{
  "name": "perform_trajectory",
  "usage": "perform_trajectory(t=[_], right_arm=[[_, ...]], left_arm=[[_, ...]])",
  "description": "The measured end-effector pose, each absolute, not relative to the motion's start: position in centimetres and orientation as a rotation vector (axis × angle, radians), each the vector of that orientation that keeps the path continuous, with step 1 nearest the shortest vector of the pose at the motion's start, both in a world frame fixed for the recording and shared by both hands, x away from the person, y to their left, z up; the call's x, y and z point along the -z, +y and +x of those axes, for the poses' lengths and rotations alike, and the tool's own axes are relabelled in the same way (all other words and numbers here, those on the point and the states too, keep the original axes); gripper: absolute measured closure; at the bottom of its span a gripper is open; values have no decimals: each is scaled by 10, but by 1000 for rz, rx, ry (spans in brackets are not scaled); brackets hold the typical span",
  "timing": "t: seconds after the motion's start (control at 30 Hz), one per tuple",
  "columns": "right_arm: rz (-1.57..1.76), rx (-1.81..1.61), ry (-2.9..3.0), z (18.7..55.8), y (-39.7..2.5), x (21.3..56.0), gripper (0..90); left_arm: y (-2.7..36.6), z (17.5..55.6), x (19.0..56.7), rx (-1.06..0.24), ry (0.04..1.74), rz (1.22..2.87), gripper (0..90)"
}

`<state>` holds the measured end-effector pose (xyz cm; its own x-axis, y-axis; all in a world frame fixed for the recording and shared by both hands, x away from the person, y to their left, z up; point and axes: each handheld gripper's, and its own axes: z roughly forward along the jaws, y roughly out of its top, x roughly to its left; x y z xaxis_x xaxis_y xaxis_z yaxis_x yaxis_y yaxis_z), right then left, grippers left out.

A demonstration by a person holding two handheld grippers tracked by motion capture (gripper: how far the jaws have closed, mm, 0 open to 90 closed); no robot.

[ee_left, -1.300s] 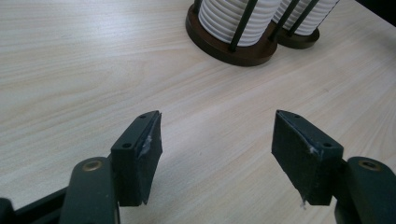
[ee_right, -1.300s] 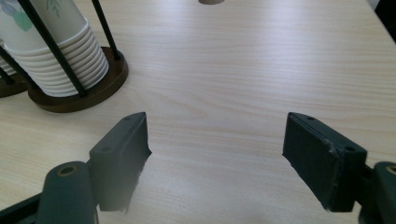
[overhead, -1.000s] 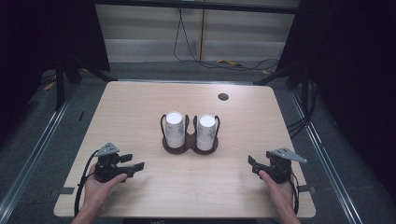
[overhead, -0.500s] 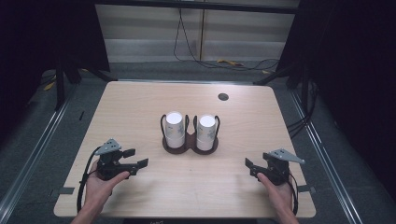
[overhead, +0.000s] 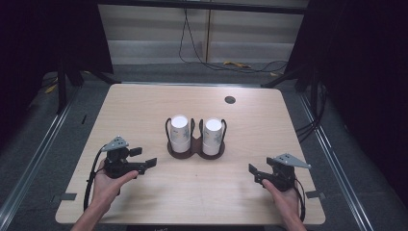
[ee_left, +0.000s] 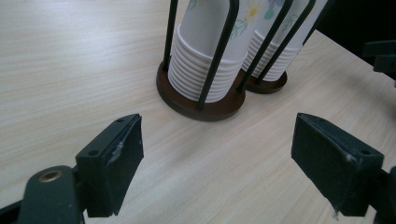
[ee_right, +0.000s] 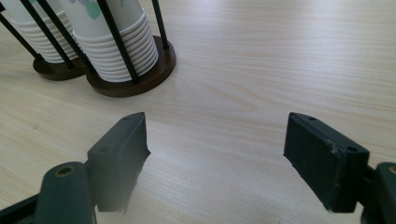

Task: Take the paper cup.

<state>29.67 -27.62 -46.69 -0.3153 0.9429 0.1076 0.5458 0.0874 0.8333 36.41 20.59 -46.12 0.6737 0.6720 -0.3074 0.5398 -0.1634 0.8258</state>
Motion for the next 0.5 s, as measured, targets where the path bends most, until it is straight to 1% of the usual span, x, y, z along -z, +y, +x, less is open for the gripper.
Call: perform_trajectory(t=[0.13,0.2,0.33,0.37,0.5], right_arm=[[1452,-1130,1926,297,-274,467,216],[1450,-1131,1927,297,-273,467,216],[1437,-1138,1937,297,-272,467,217],[1432,-1138,1942,297,-272,467,217],[1424,-1135,1949,296,-270,467,217]], left_arm=[[203,368,454,-178,938,1817,164],[202,368,452,-190,932,1825,192],[196,374,442,-199,902,1809,197],[193,375,437,-217,878,1824,233],[187,379,428,-233,842,1840,234]])
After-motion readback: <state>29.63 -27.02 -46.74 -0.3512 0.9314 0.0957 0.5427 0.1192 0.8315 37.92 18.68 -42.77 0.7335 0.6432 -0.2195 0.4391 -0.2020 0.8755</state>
